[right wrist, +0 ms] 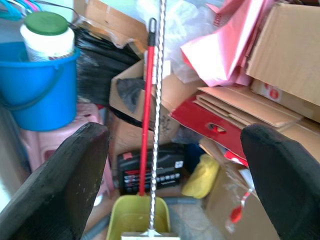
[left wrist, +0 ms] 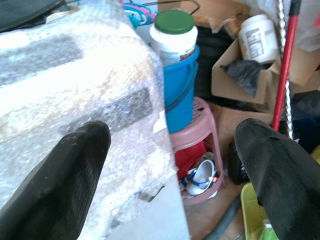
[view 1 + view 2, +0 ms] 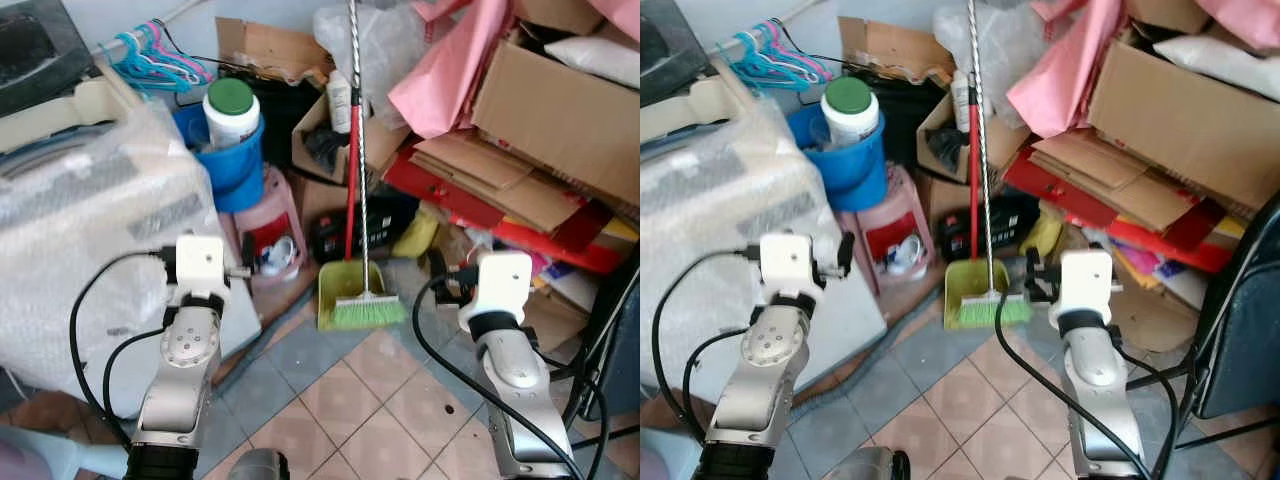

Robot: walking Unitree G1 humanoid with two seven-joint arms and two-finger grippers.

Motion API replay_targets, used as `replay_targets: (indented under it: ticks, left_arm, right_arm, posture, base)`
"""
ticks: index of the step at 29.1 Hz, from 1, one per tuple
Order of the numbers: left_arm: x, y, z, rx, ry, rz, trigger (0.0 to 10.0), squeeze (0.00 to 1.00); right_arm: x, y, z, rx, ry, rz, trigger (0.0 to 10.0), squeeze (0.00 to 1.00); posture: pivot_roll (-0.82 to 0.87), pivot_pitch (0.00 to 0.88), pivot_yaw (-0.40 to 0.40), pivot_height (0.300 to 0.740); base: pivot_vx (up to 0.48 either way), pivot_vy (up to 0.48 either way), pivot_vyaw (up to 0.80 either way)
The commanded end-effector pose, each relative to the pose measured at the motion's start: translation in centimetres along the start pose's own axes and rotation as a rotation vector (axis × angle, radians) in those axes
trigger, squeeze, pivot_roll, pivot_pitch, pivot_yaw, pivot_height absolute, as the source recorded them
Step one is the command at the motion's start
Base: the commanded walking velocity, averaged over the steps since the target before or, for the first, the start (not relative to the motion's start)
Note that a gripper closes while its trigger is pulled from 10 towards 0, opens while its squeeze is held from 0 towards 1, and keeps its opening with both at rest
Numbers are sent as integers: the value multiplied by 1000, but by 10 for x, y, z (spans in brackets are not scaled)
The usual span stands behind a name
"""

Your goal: Clothes washing

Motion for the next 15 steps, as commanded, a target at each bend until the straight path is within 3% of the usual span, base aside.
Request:
replay_targets:
  ticks: [1,5,15]
  left_arm:
    - [8,0,-5,-16,-1,-27,10000,0]
    - [16,7,-10,-33,-7,-56,10000,0]
    - [17,3,-7,-21,-17,-48,10000,0]
  right_arm:
    - [0,-3,-8,-23,-6,6,10000,0]
    - [5,0,-1,2,9,-16,10000,0]
    - [6,-2,2,26,2,-15,10000,0]
  posture:
    - [-12,27,44,740]
    - [-3,28,43,740]
    - [24,74,48,740]
  base:
    - [0,0,800]
    - [0,0,800]
    - [0,0,800]
Point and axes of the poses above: a point about 5 cm out from each wrist's last joint towards the gripper, its own y axis pointing out of the wrist towards the gripper, its own x axis along the axis of the wrist's last joint, z = x × y, the point moved 1 cm from there along y, pointing out of the wrist towards the gripper, and after that the axes turned 13 degrees about y, right-handed, at the moved point
